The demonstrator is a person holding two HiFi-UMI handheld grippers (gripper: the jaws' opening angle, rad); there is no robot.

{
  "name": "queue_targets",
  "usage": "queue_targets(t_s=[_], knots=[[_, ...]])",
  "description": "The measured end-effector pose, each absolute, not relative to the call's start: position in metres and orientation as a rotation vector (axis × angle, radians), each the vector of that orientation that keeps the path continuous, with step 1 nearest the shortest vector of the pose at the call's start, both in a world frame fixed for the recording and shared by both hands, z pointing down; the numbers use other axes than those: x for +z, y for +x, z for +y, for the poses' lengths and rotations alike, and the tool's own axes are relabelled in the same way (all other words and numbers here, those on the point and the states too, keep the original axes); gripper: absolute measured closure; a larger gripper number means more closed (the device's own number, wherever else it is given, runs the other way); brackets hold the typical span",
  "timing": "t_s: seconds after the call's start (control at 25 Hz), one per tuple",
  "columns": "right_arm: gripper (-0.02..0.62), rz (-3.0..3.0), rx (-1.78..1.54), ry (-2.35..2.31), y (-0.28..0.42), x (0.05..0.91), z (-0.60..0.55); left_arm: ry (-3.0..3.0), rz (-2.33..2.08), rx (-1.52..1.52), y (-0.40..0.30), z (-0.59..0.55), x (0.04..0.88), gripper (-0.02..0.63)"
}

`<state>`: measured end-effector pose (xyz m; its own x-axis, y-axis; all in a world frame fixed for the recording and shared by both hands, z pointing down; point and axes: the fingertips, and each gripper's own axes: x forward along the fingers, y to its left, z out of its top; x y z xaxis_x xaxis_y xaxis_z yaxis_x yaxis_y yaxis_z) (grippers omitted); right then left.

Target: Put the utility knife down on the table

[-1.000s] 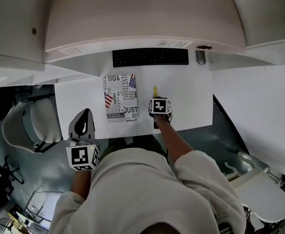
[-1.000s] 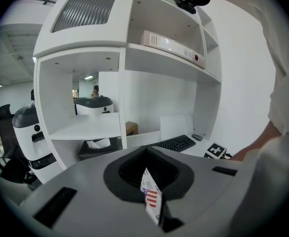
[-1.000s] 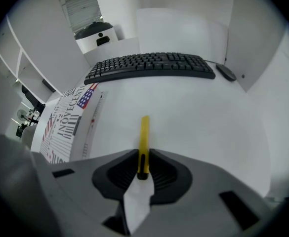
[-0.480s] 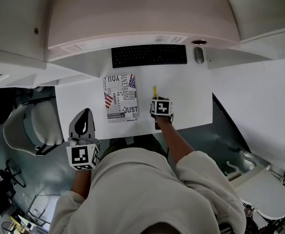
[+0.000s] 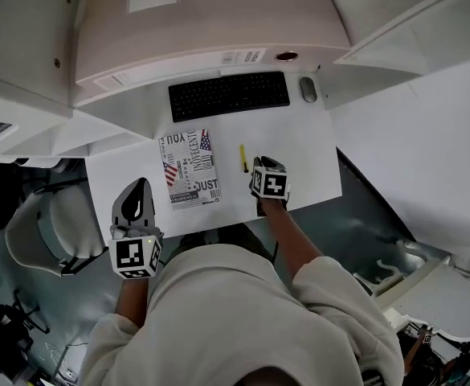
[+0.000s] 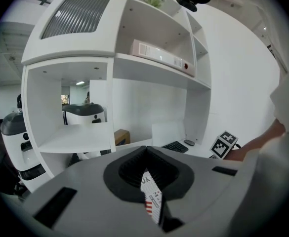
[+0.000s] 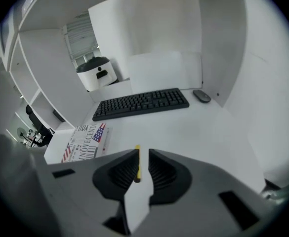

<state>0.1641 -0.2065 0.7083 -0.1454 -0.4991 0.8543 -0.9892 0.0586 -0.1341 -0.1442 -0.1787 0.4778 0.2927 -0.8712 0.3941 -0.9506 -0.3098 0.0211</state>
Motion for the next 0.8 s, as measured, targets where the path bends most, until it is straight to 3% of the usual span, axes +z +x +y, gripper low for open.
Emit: queue_targets(t_s=[0.32,0.8], knots=[[0.589,-1.800,0.841,1.680,0.188,0.632,-0.203,2.404,-1.614,0.404,-0.129,-0.181,0.462,0.606],[0.591,-1.933,0.629,1.861,0.199,0.528,-0.172,2.531,-1.535,0.326,-0.107,-0.177,0.434,0.606]])
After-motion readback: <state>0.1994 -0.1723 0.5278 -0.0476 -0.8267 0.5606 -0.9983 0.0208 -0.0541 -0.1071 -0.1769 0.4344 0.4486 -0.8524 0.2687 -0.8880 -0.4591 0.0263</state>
